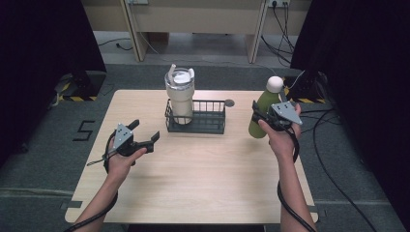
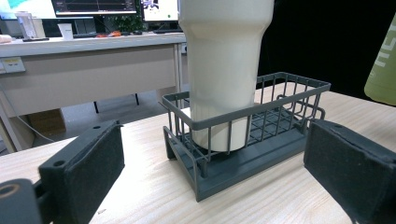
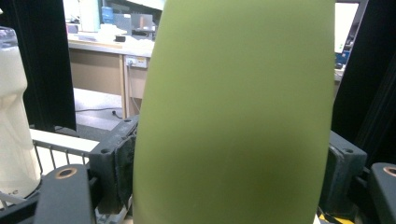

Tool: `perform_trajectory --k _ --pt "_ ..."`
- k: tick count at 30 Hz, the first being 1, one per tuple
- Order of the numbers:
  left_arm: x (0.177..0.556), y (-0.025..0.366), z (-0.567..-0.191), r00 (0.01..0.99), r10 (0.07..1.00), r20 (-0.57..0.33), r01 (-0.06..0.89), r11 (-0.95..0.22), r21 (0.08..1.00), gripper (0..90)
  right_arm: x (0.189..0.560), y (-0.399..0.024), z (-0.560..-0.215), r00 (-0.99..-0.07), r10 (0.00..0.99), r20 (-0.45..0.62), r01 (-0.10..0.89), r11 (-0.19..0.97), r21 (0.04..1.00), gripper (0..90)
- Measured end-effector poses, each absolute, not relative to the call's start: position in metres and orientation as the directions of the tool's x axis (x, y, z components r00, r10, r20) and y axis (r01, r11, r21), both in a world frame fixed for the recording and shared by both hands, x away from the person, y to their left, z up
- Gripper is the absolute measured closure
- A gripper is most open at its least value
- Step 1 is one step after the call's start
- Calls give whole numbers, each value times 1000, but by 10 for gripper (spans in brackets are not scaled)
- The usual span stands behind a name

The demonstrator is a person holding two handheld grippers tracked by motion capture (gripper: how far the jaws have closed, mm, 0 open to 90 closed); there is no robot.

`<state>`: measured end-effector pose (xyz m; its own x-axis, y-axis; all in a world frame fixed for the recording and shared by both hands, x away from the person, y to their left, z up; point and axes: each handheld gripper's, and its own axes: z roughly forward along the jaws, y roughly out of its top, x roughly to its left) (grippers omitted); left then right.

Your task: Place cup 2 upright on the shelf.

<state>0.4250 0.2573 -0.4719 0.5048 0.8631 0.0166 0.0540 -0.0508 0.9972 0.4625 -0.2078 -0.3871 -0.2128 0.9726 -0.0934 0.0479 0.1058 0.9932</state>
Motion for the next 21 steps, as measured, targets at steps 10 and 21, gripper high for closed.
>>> perform_trajectory --k 10,21 --pt "425 257 -471 504 863 17 52 -50 997 42 464 -200 -384 -222 971 -92 43 104 994 235" --pt "425 257 -471 505 863 16 51 -49 998 44 467 -193 -378 -232 968 -99 34 110 993 235"
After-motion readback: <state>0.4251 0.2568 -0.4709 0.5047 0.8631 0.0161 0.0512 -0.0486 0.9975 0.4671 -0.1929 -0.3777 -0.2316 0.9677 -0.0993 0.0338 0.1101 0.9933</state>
